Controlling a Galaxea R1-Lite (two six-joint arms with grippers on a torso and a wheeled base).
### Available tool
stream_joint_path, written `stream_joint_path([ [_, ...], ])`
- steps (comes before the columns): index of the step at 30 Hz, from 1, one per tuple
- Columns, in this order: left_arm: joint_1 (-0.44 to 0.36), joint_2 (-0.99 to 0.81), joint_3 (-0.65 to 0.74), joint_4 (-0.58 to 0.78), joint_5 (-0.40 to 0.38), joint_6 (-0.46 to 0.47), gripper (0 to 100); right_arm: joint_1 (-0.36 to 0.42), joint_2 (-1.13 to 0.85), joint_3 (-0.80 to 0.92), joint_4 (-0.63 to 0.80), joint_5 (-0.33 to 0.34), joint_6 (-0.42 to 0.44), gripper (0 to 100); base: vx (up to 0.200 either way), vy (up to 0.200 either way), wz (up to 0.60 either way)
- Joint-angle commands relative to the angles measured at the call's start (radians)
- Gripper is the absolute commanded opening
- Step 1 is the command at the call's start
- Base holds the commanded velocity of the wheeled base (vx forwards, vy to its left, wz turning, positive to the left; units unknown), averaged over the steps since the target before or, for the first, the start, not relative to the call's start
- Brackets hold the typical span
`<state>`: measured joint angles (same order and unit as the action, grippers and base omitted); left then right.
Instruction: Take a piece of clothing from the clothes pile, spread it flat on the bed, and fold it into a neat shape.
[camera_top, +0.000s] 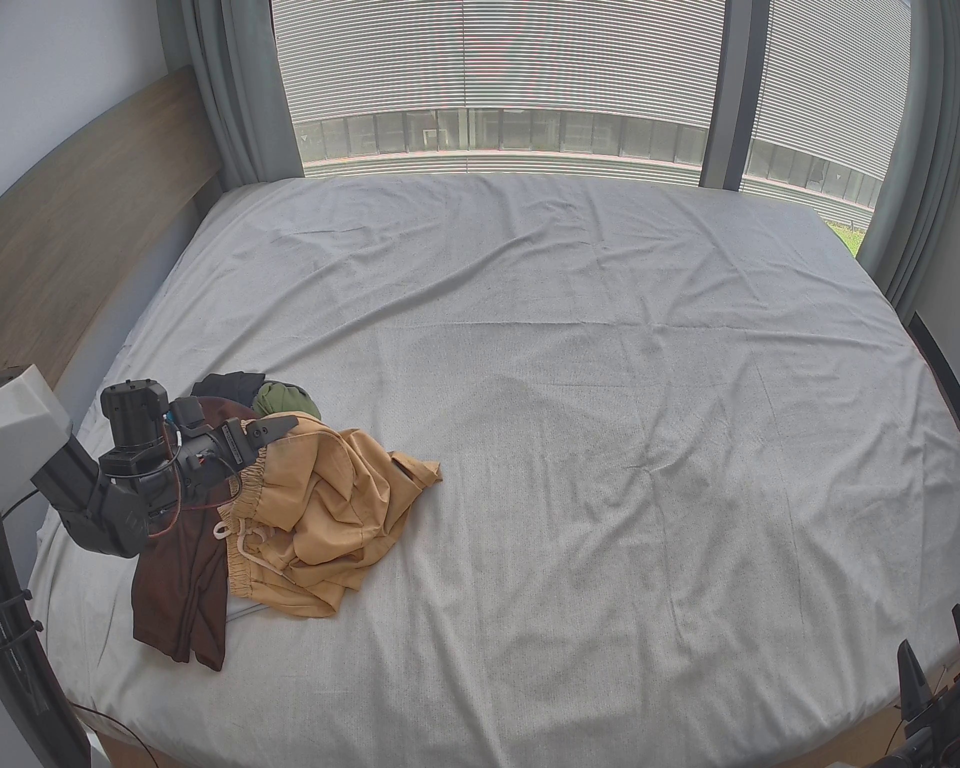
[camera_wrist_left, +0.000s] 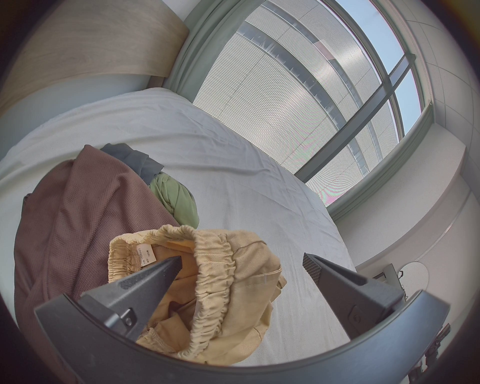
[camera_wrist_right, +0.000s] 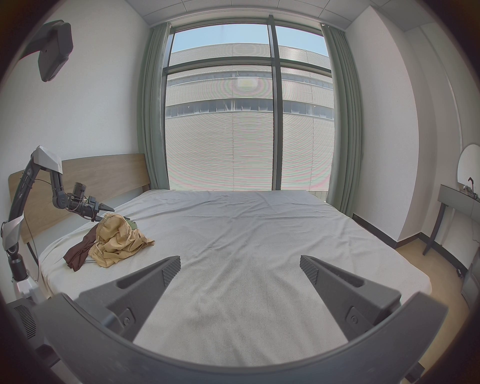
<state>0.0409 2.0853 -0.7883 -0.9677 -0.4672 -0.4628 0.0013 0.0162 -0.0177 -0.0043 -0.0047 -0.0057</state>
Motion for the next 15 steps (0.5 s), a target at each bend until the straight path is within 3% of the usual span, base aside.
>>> stream_joint_path([
  [1, -0.006, 0.033, -0.014, -0.005, -0.001, -0.01, 100, 0.0, -0.016, 0.018, 0.0, 0.0, 0.0, 100, 0.0, 0.0, 0.0],
  [12, -0.029, 0.032, -0.054, -0.008, 0.007, -0.056, 100, 0.0, -0.016, 0.018, 0.0, 0.0, 0.0, 100, 0.0, 0.0, 0.0],
  [13, -0.029, 0.032, -0.054, -0.008, 0.007, -0.056, 0, 0.0, -0.016, 0.018, 0.0, 0.0, 0.0, 100, 0.0, 0.0, 0.0],
  [15, -0.032, 0.032, -0.054, -0.008, 0.007, -0.059, 0, 0.0, -0.016, 0.018, 0.0, 0.0, 0.0, 100, 0.0, 0.0, 0.0],
])
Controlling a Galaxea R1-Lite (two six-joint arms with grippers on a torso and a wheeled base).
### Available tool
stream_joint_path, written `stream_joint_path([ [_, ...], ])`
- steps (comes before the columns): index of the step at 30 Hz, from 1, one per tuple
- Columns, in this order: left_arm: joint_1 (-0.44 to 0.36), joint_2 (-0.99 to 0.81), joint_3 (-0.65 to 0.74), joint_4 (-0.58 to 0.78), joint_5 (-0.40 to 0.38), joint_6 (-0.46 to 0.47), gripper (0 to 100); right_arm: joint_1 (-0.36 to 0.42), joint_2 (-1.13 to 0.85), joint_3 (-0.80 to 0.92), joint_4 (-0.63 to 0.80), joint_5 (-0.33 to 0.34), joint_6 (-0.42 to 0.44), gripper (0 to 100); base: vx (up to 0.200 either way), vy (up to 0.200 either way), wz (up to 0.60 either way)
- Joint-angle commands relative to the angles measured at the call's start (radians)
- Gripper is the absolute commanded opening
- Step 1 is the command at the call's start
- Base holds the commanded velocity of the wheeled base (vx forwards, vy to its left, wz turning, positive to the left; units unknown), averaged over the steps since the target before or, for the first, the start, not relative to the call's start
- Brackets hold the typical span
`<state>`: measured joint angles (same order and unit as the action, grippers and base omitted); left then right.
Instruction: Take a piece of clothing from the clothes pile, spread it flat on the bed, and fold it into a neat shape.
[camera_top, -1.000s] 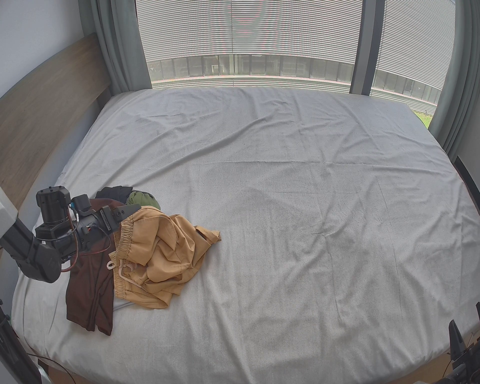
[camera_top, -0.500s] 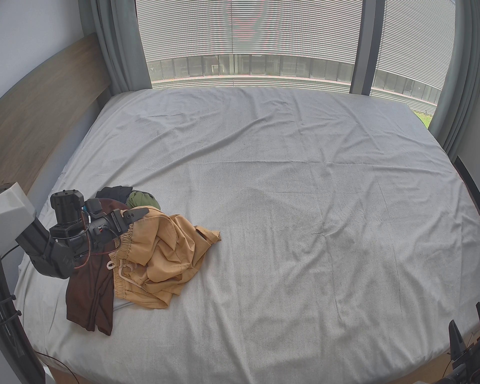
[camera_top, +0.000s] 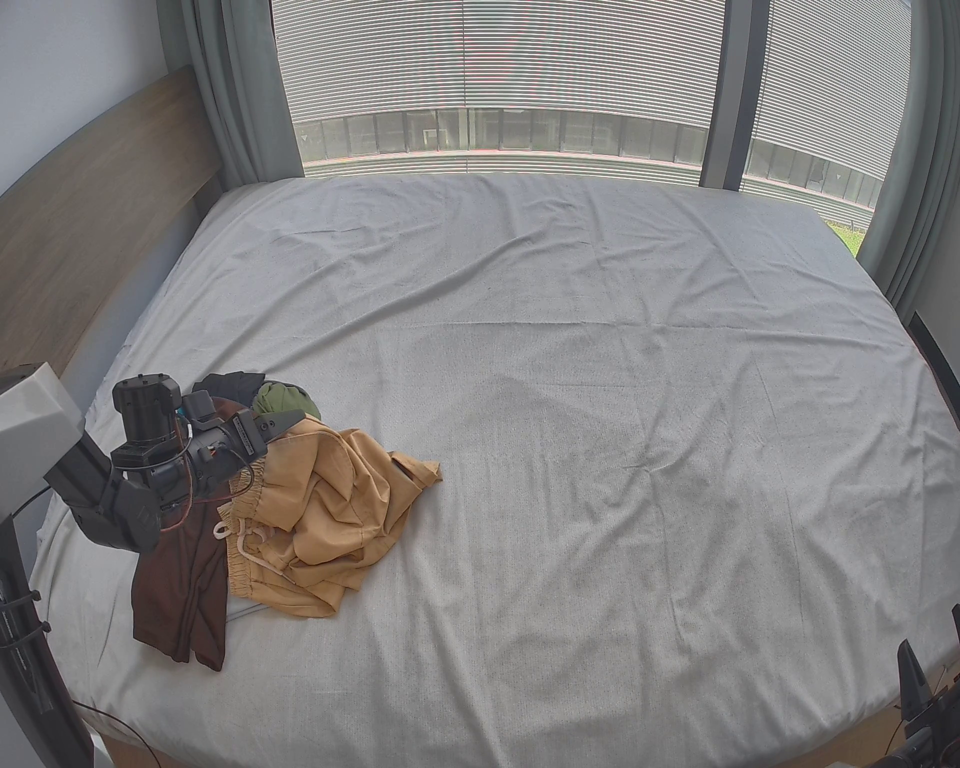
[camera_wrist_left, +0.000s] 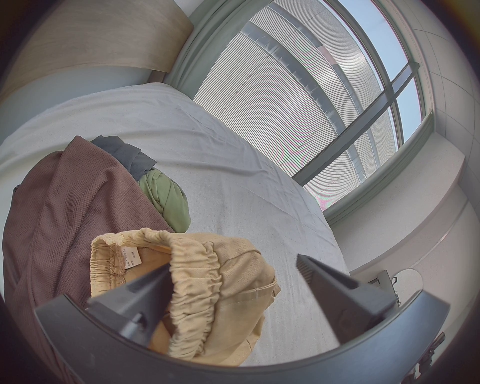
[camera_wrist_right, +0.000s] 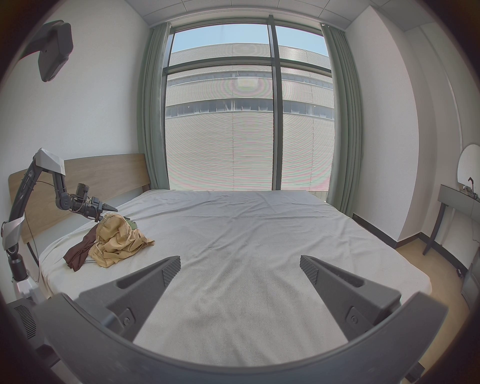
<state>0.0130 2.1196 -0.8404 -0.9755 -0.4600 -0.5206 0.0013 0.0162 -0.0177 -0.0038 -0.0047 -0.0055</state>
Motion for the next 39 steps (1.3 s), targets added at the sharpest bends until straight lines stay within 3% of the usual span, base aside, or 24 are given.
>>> stream_joint_path([
  [1, -0.007, -0.003, -0.002, 0.0, -0.002, -0.001, 0, 0.0, -0.016, 0.018, -0.001, 0.0, -0.001, 100, 0.0, 0.0, 0.0],
  [10, -0.027, -0.013, 0.027, -0.028, -0.005, -0.002, 0, 0.0, -0.016, 0.018, -0.001, 0.0, 0.001, 100, 0.0, 0.0, 0.0],
  [20, -0.131, -0.081, 0.121, -0.267, 0.0, -0.085, 0, -0.001, -0.016, 0.018, 0.001, 0.0, -0.001, 100, 0.0, 0.0, 0.0],
  [39, -0.277, -0.313, 0.267, -0.307, -0.002, -0.081, 0, 0.0, -0.016, 0.018, -0.001, 0.0, 0.001, 100, 0.0, 0.0, 0.0],
])
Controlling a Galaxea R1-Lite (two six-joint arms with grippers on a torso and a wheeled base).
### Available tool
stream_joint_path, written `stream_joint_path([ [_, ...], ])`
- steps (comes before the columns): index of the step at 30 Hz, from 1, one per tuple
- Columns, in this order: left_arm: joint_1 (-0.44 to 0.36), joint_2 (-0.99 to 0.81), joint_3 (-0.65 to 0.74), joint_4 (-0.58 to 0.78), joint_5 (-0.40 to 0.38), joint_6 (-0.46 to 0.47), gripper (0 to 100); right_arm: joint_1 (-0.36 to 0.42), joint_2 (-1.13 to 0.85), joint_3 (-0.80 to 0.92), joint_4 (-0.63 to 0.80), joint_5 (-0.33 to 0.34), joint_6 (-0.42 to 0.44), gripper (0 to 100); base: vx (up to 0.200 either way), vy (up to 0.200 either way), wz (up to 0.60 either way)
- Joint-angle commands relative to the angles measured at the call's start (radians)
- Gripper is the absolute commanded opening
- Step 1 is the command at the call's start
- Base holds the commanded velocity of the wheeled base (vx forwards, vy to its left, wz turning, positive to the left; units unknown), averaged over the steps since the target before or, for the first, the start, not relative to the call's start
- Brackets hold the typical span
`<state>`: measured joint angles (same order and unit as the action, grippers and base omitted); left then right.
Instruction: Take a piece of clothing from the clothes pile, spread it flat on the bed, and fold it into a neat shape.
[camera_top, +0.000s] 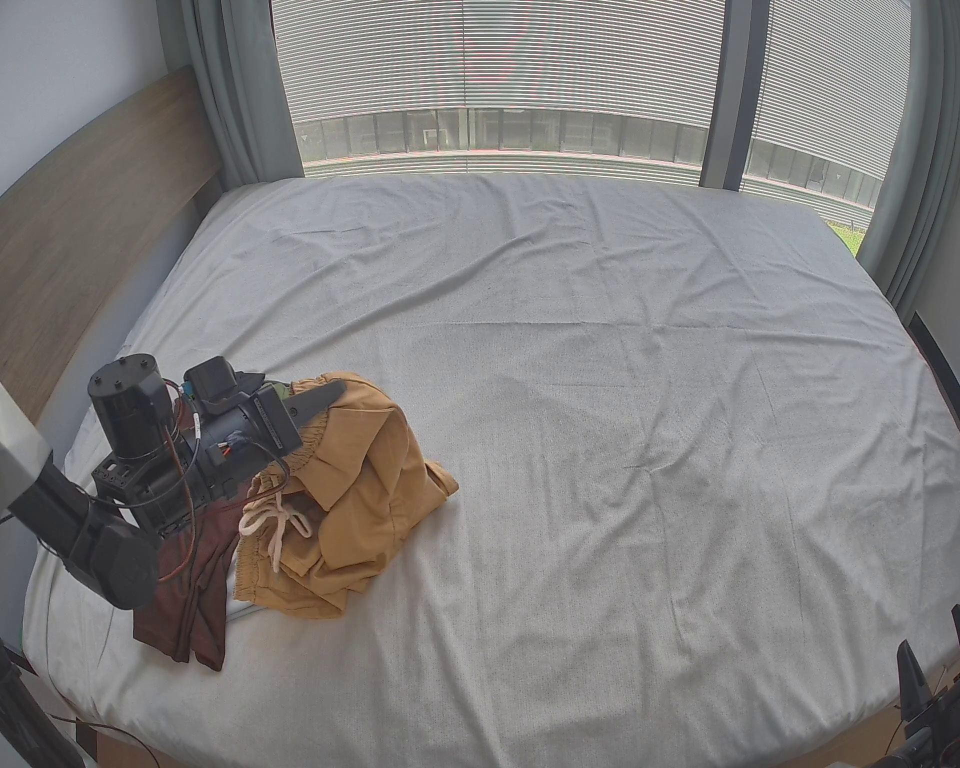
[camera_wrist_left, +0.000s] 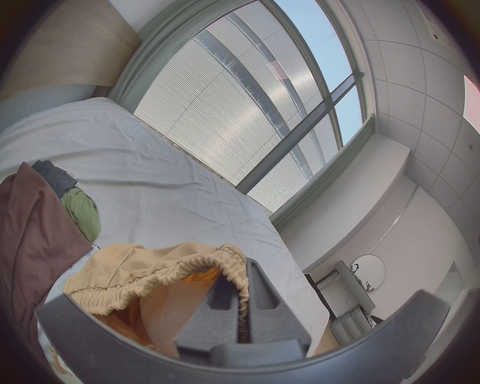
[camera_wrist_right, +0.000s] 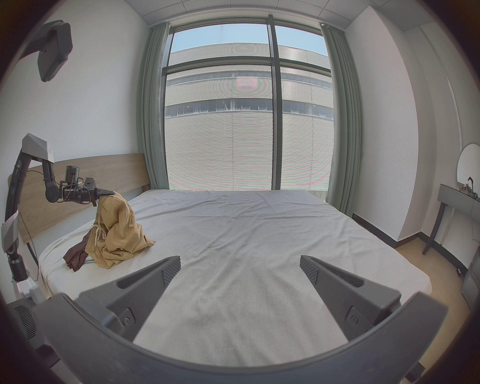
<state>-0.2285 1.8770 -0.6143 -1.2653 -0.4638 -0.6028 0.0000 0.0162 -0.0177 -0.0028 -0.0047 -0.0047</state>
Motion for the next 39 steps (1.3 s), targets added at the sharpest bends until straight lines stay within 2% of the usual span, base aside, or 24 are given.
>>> stream_joint_path([
  [1, -0.04, -0.072, 0.041, -0.02, 0.002, 0.001, 0, 0.002, -0.016, 0.018, 0.0, 0.0, 0.0, 100, 0.0, 0.0, 0.0],
  [10, -0.048, -0.072, 0.037, -0.022, 0.001, 0.0, 0, 0.002, -0.016, 0.018, 0.0, 0.0, 0.0, 100, 0.0, 0.0, 0.0],
  [17, -0.095, -0.078, 0.01, -0.022, 0.005, -0.009, 0, 0.002, -0.016, 0.018, -0.002, 0.0, 0.0, 100, 0.0, 0.0, 0.0],
  [24, -0.183, -0.119, -0.091, 0.034, 0.067, -0.011, 0, 0.0, -0.016, 0.018, 0.0, 0.0, 0.0, 100, 0.0, 0.0, 0.0],
  [32, -0.295, -0.157, -0.168, 0.052, 0.091, -0.091, 0, 0.002, -0.016, 0.018, -0.002, 0.0, 0.0, 100, 0.0, 0.0, 0.0],
  [39, -0.387, -0.16, -0.239, 0.092, 0.099, -0.095, 0, 0.002, -0.016, 0.018, 0.0, 0.0, 0.0, 100, 0.0, 0.0, 0.0],
])
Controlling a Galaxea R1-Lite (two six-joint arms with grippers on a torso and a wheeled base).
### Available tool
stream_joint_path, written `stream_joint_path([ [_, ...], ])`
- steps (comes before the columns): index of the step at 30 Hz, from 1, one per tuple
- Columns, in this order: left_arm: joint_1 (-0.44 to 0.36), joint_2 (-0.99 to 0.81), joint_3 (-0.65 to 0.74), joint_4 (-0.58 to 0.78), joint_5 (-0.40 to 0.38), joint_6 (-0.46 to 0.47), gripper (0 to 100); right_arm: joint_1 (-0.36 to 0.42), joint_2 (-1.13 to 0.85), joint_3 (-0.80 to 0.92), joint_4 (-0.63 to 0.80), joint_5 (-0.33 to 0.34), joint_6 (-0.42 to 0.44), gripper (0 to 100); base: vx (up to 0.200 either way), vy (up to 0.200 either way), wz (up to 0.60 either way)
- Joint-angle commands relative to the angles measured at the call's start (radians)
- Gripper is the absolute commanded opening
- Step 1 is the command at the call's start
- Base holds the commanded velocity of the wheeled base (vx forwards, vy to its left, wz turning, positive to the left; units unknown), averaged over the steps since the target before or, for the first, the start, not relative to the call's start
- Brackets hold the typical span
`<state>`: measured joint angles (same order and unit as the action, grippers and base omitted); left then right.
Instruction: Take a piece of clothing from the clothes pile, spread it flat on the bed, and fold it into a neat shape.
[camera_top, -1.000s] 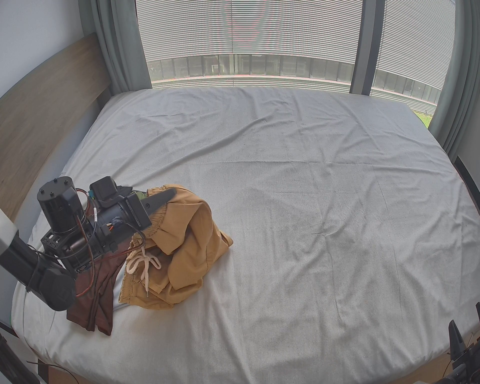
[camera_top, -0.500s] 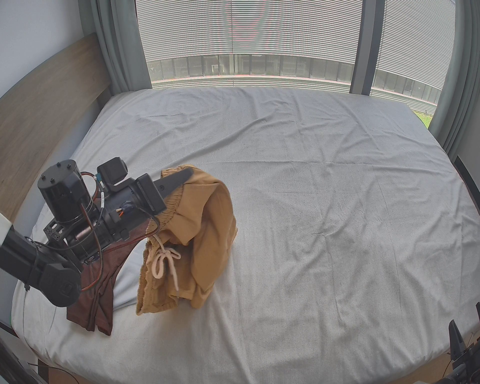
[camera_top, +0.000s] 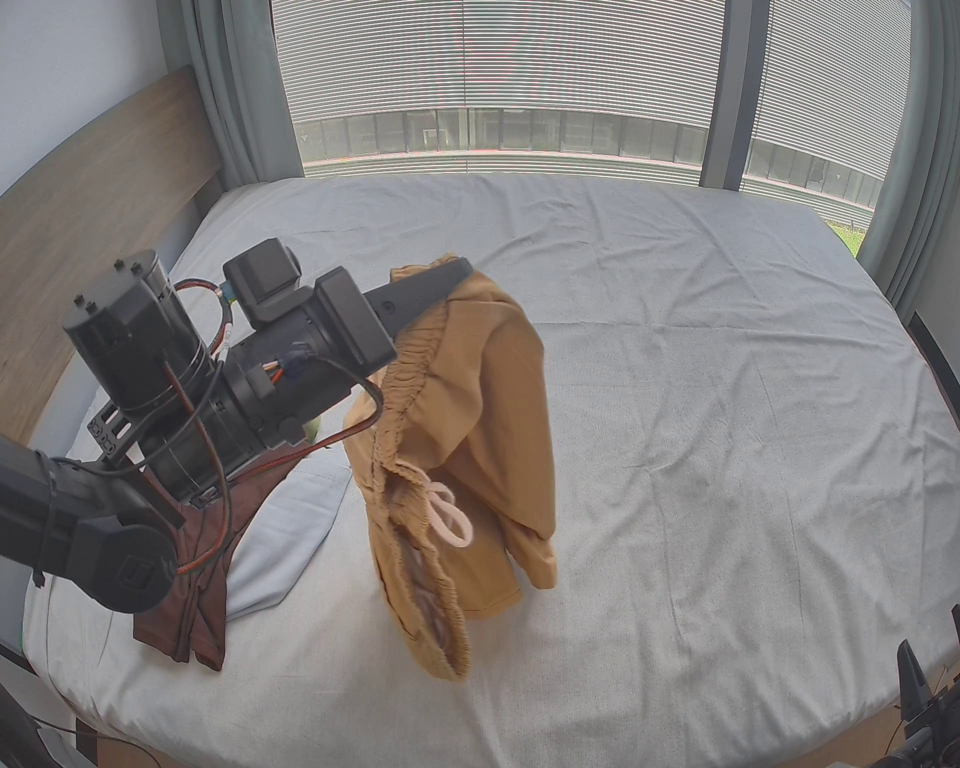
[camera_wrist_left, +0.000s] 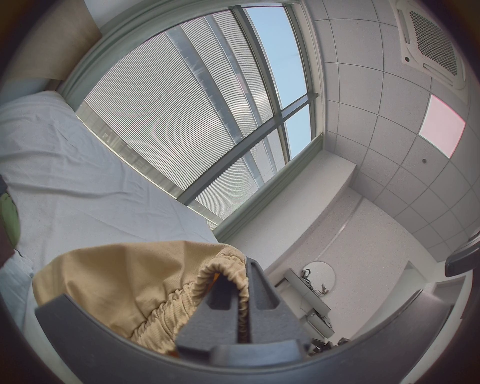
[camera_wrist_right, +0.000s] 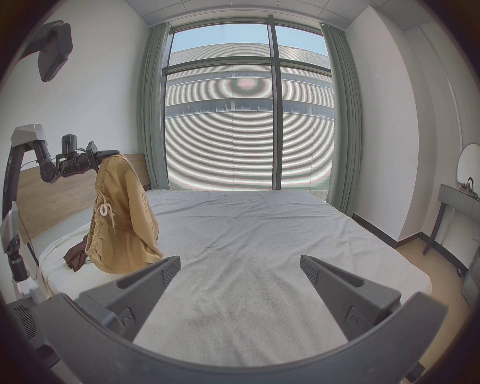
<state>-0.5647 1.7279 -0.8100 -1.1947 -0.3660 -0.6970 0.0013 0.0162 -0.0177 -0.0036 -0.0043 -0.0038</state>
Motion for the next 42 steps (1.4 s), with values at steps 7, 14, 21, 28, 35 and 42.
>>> stream_joint_path([
  [7, -0.119, -0.013, -0.127, 0.063, 0.027, -0.004, 0, 0.0, -0.016, 0.018, -0.001, 0.0, -0.001, 100, 0.0, 0.0, 0.0],
  [14, -0.161, -0.01, -0.184, 0.086, 0.028, -0.045, 0, -0.001, -0.016, 0.018, -0.001, 0.0, -0.001, 100, 0.0, 0.0, 0.0],
  [21, -0.202, -0.004, -0.267, 0.089, 0.038, -0.13, 0, 0.0, -0.016, 0.018, 0.001, 0.0, -0.001, 100, 0.0, 0.0, 0.0],
  [28, -0.248, -0.011, -0.304, 0.107, 0.045, -0.145, 0, 0.0, -0.016, 0.018, -0.001, 0.0, -0.002, 100, 0.0, 0.0, 0.0],
  [35, -0.196, 0.029, -0.268, 0.104, 0.075, -0.151, 0, 0.0, -0.016, 0.018, -0.001, 0.0, -0.001, 100, 0.0, 0.0, 0.0],
  [42, -0.141, 0.041, -0.229, 0.096, 0.071, -0.151, 0, 0.0, -0.016, 0.018, -0.001, 0.0, -0.001, 100, 0.0, 0.0, 0.0],
])
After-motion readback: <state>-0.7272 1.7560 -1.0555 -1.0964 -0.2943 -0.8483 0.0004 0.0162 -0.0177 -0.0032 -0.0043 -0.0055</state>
